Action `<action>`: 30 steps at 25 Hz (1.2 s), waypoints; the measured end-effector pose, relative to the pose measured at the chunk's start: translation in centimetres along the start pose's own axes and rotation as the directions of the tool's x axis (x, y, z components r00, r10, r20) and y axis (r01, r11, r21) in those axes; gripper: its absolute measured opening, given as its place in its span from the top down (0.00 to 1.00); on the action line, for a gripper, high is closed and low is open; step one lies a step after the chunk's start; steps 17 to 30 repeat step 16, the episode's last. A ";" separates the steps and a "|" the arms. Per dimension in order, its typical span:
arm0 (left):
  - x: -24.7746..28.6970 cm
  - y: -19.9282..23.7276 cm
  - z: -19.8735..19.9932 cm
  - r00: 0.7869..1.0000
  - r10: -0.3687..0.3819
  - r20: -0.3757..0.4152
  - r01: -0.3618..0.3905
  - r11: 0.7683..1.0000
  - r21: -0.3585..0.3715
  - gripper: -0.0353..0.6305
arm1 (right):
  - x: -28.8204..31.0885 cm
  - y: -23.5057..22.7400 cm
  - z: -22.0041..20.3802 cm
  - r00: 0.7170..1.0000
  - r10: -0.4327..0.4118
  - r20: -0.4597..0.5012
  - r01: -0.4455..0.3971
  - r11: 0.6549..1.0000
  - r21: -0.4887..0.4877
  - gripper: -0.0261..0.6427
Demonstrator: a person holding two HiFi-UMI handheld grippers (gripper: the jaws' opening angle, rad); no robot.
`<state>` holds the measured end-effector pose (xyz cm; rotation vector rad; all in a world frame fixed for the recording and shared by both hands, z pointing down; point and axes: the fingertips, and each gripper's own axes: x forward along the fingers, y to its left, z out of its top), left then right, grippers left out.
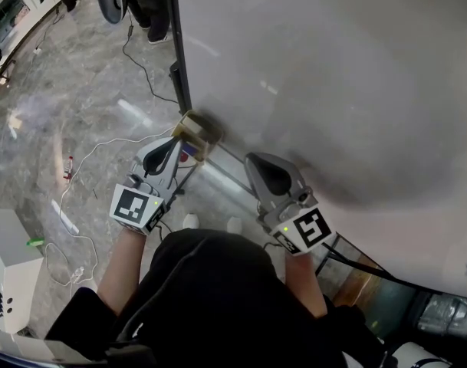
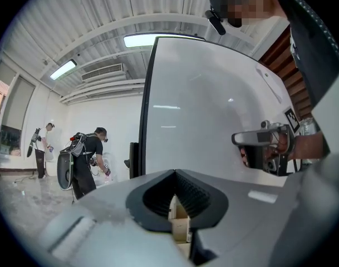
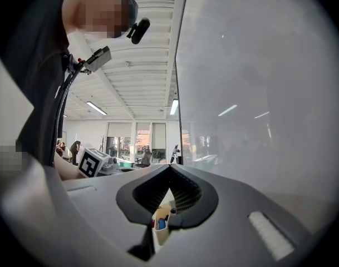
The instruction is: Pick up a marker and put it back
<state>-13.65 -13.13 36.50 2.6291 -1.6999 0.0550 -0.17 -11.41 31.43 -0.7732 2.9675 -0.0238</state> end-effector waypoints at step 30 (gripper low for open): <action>-0.6 0.6 0.5 0.999 0.048 0.008 -0.048 0.999 0.002 0.94 | 0.7 0.1 0.2 0.999 0.053 0.012 -0.053 0.999 0.006 0.95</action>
